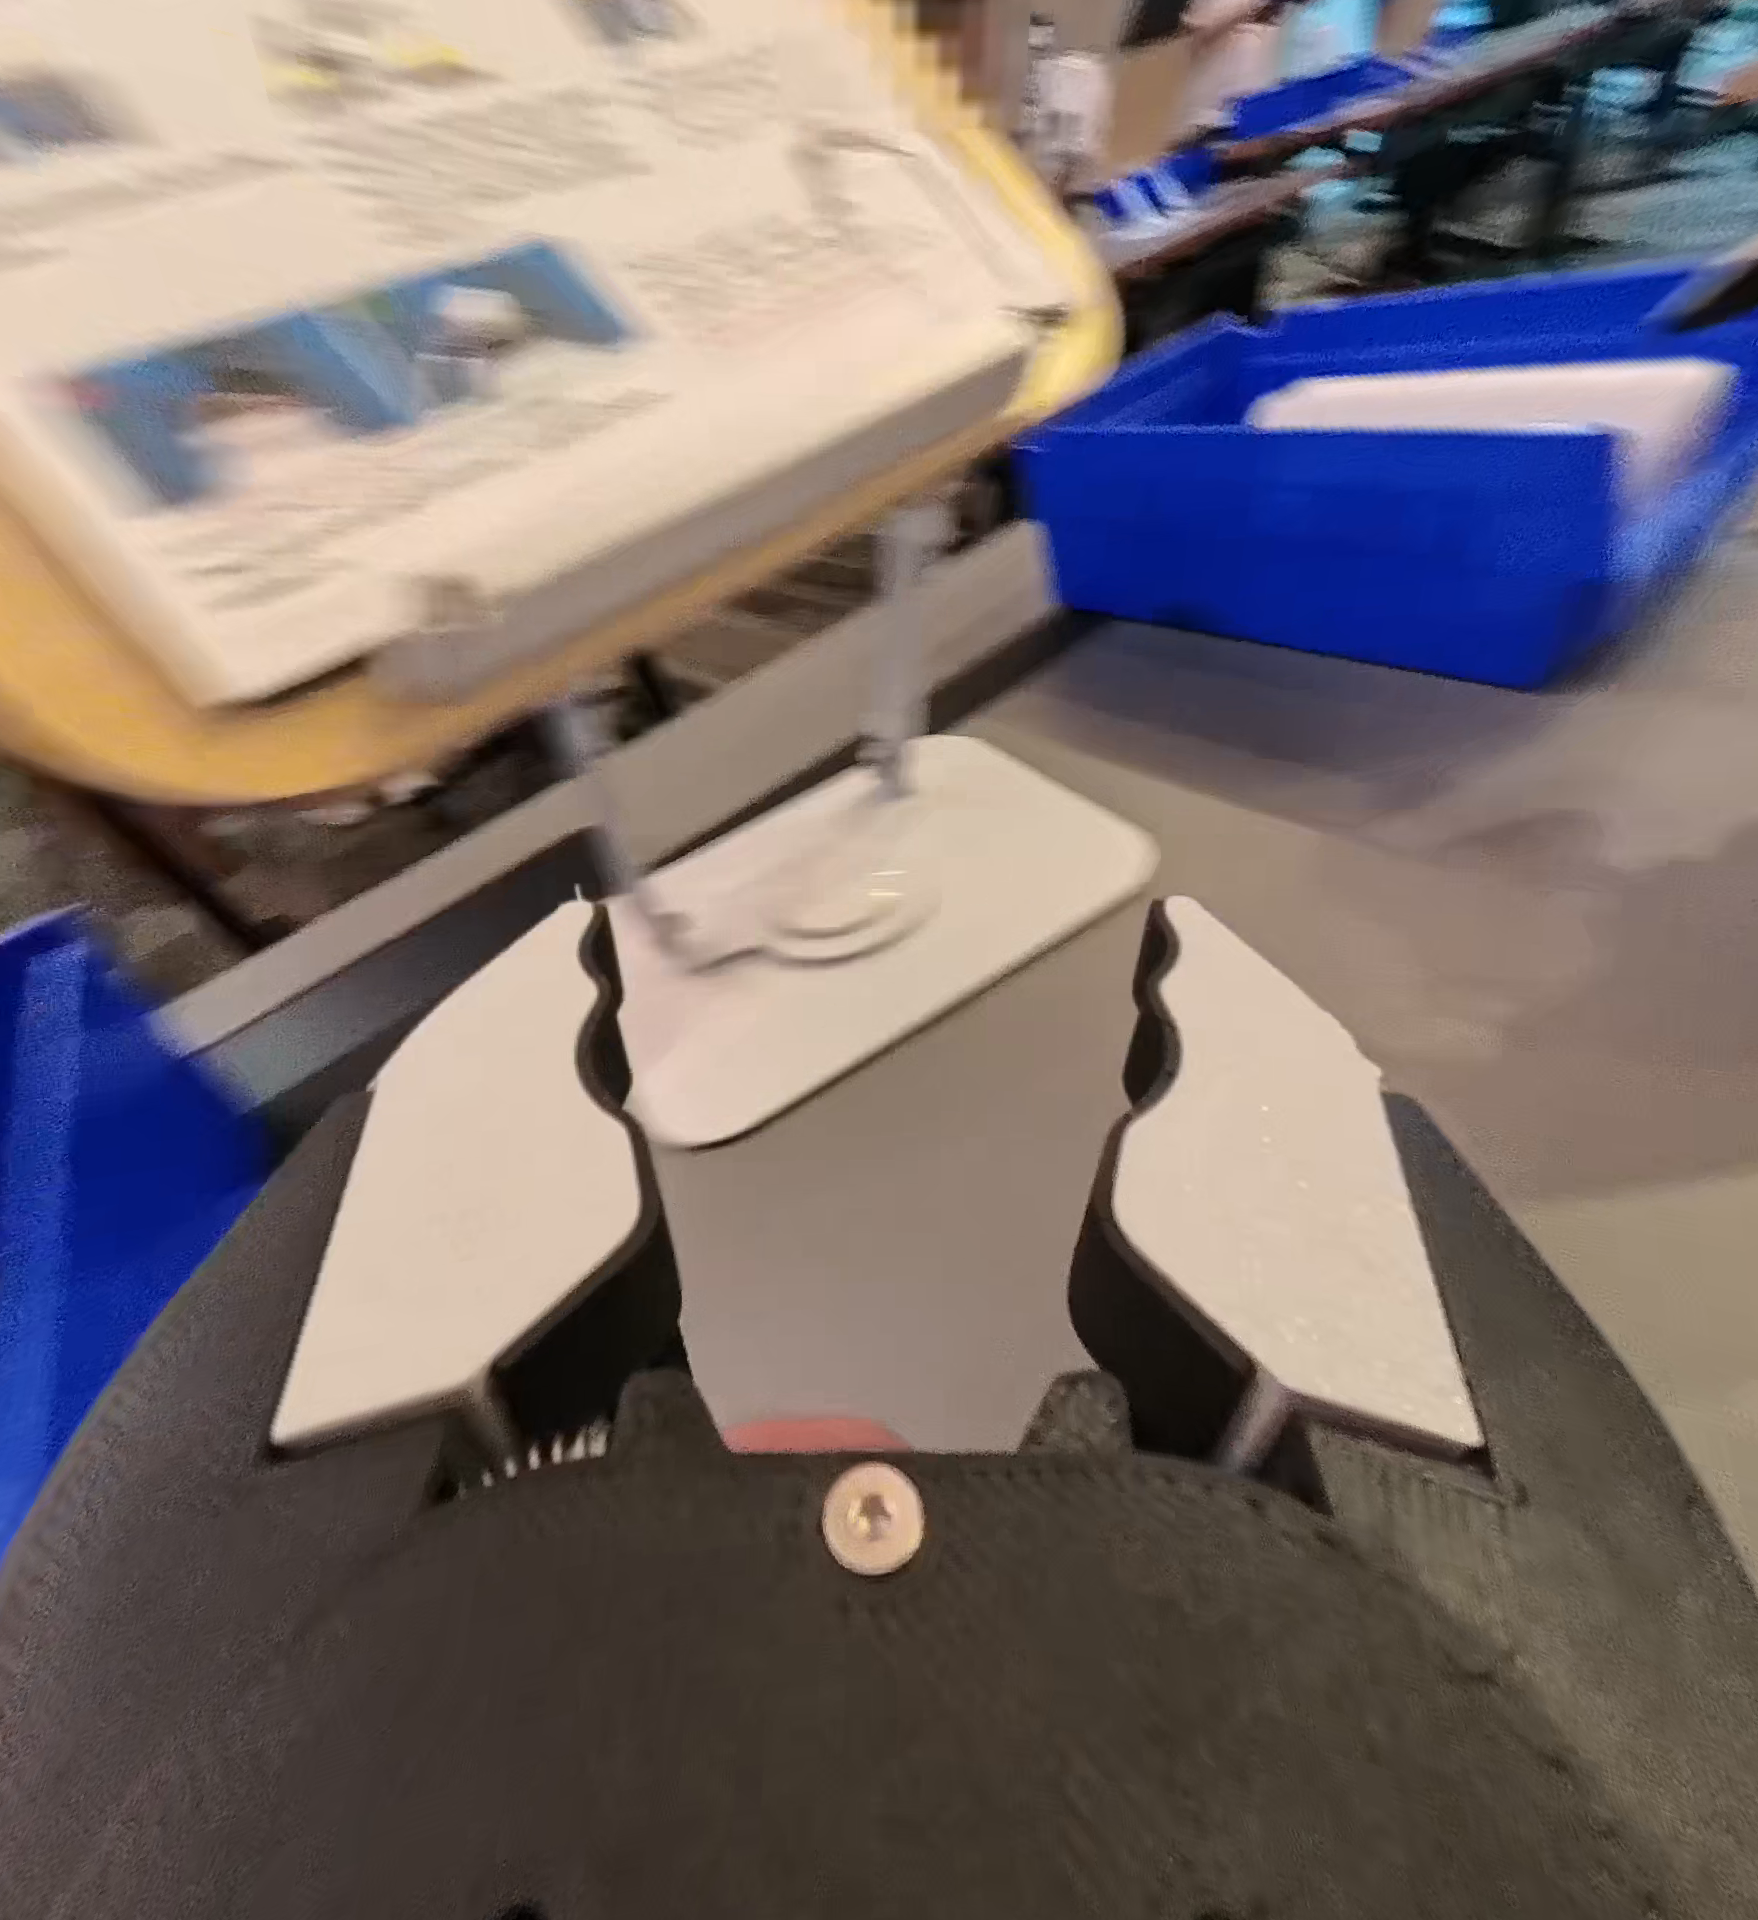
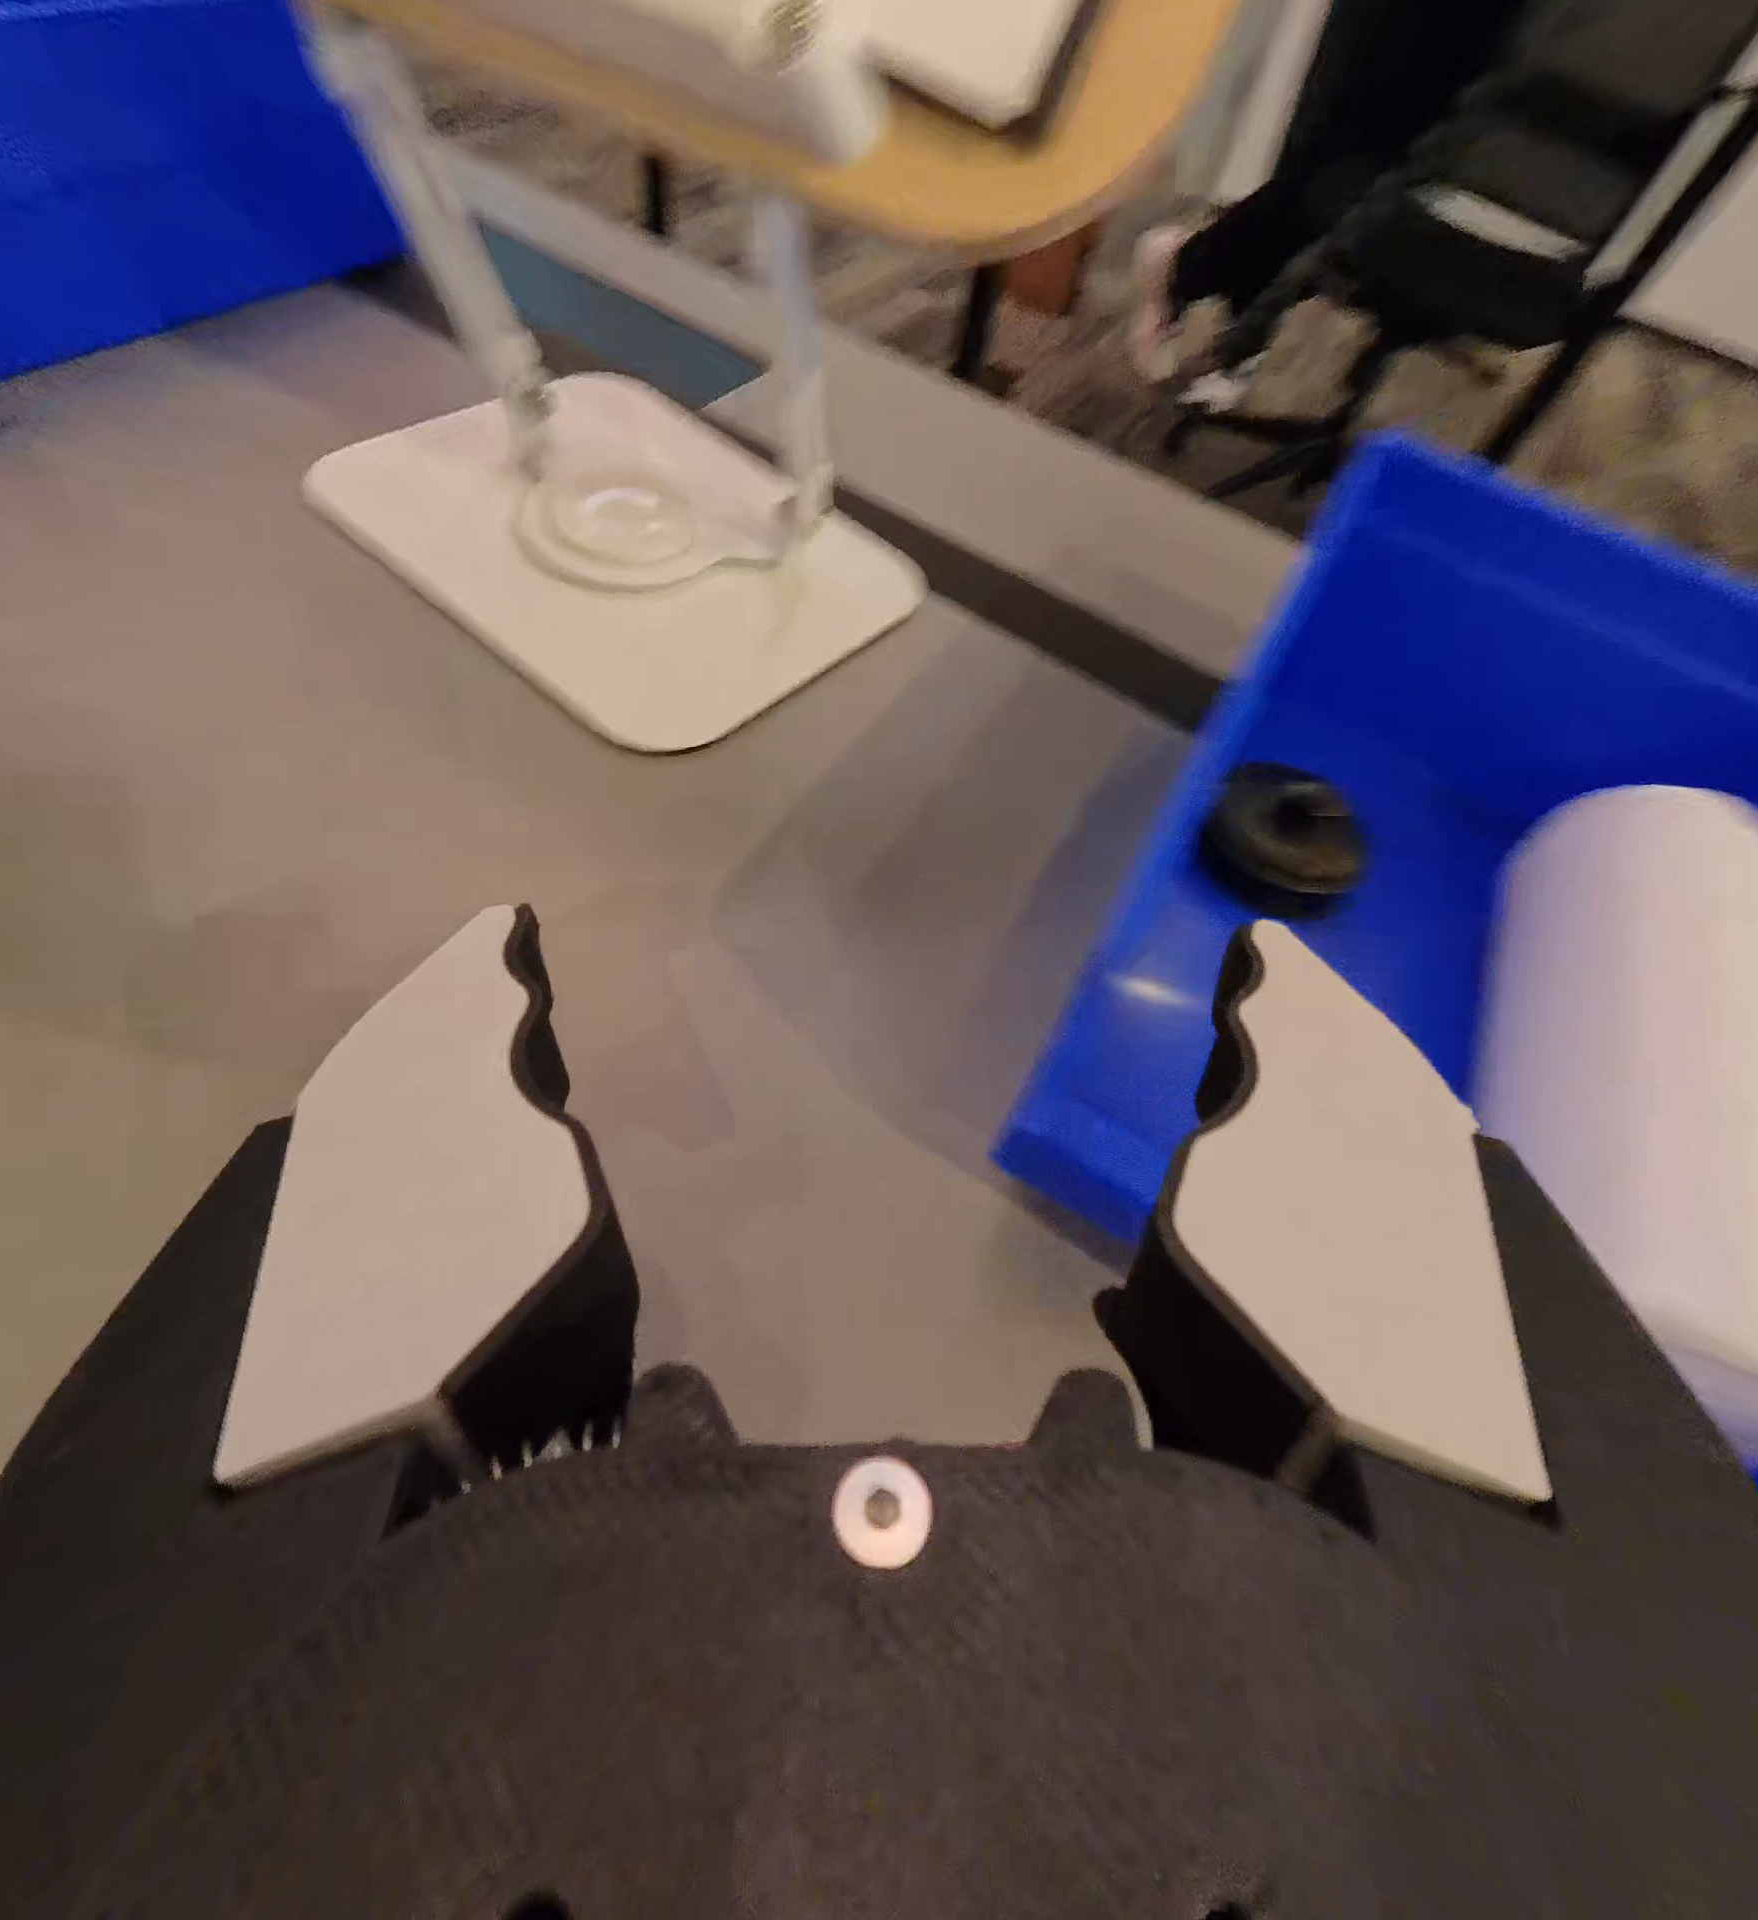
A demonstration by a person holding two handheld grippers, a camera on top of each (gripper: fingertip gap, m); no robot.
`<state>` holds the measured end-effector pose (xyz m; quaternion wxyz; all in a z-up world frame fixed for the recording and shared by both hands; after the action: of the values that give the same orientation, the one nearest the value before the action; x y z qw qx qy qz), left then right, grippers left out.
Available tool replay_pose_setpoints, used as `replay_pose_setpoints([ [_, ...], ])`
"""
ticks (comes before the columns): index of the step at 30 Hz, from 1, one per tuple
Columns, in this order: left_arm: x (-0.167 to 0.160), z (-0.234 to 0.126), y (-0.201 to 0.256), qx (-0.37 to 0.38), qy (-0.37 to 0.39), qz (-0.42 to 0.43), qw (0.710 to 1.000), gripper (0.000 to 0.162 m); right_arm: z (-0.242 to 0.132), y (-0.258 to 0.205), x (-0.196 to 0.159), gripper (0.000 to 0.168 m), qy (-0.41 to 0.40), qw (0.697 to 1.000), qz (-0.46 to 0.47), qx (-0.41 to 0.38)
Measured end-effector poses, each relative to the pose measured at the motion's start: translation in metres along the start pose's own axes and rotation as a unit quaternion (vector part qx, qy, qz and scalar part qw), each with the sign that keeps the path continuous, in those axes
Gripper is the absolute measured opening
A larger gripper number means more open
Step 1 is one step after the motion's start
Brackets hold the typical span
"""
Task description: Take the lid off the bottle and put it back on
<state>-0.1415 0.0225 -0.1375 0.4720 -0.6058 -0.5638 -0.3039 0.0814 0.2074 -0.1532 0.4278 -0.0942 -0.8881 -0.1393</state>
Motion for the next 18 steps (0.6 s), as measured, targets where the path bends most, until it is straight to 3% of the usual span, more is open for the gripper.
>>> replay_pose_setpoints([
  [4, -0.018, -0.073, -0.125, 0.181, 0.013, -0.087, 0.980, 0.101, -0.046, 0.085, -0.003, 0.116, 0.030, 0.993, 0.061, -0.101],
  [9, -0.085, -0.155, -0.243, 0.344, -0.059, -0.149, 0.925, 0.103, -0.071, 0.170, -0.034, 0.117, 0.022, 0.977, 0.134, -0.165],
  [14, -0.139, -0.172, -0.288, 0.331, -0.093, -0.248, 0.906, 0.100, -0.049, 0.212, -0.076, 0.115, -0.020, 0.968, 0.198, -0.154],
  [16, -0.155, -0.161, -0.292, 0.296, -0.099, -0.287, 0.906, 0.097, -0.035, 0.217, -0.091, 0.102, -0.039, 0.966, 0.220, -0.128],
  [18, -0.172, -0.146, -0.289, 0.265, -0.124, -0.305, 0.906, 0.092, -0.027, 0.219, -0.095, 0.079, -0.027, 0.966, 0.234, -0.104],
])
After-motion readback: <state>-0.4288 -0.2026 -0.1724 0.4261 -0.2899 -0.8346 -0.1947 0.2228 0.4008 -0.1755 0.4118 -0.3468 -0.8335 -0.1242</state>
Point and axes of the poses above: each gripper's, where its closed fingertips meet, z out along the fingers, x out of its top, y = z × x across the jaws, the point moved 1 cm from there along -z, back along the fingers, and after that the axes turned 12 degrees about -y, right-handed, at the moved point
